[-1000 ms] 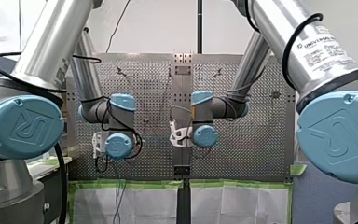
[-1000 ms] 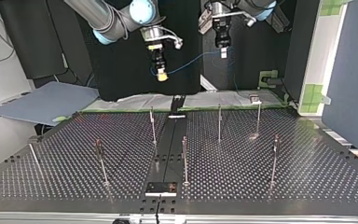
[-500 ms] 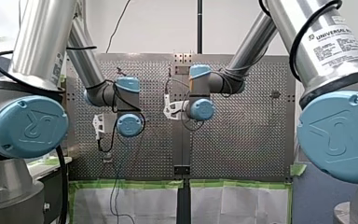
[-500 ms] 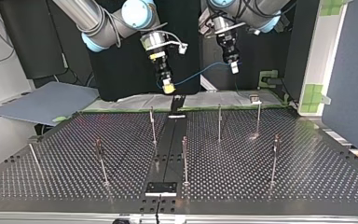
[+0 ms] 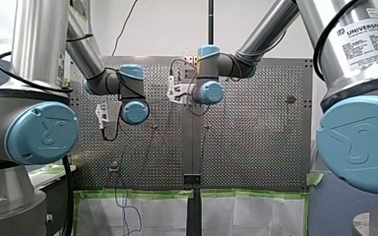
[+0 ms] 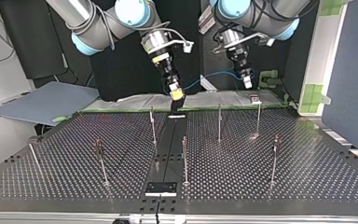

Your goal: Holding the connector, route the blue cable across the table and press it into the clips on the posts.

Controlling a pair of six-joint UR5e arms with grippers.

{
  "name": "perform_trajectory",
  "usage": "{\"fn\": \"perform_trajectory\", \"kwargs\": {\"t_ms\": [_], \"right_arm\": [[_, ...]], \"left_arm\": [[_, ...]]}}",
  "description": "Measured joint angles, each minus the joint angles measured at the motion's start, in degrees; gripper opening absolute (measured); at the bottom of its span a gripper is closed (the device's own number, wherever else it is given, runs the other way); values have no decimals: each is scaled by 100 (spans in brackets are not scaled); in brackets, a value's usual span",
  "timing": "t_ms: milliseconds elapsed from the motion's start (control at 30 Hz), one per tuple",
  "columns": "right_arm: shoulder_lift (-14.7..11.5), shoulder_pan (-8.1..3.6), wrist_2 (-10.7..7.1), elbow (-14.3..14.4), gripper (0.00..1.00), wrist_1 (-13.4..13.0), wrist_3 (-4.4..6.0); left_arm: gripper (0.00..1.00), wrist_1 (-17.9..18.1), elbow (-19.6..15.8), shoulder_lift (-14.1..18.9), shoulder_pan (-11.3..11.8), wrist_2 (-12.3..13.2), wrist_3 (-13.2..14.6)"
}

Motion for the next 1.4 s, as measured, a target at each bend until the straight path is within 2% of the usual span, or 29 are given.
{"fn": "perform_trajectory", "kwargs": {"t_ms": [167, 500, 733, 1033, 1200, 1400], "right_arm": [[27, 23, -4, -211, 0, 229, 75], [288, 91, -5, -627, 0, 658, 120], [339, 201, 10, -981, 0, 942, 208], [399, 257, 21, -1423, 0, 1322, 238], [511, 292, 22, -1653, 0, 1490, 245], [566, 337, 22, -1958, 0, 1677, 247]], "left_arm": [[0, -220, 35, 220, 202, 68, -42], [0, -704, 231, 705, 433, 128, -86], [0, -1034, 401, 1036, 574, 323, -115], [0, -1452, 559, 1441, 751, 581, -142], [0, -1571, 592, 1474, 854, 710, -169], [0, -1593, 664, 1269, 938, 927, -157]]}}
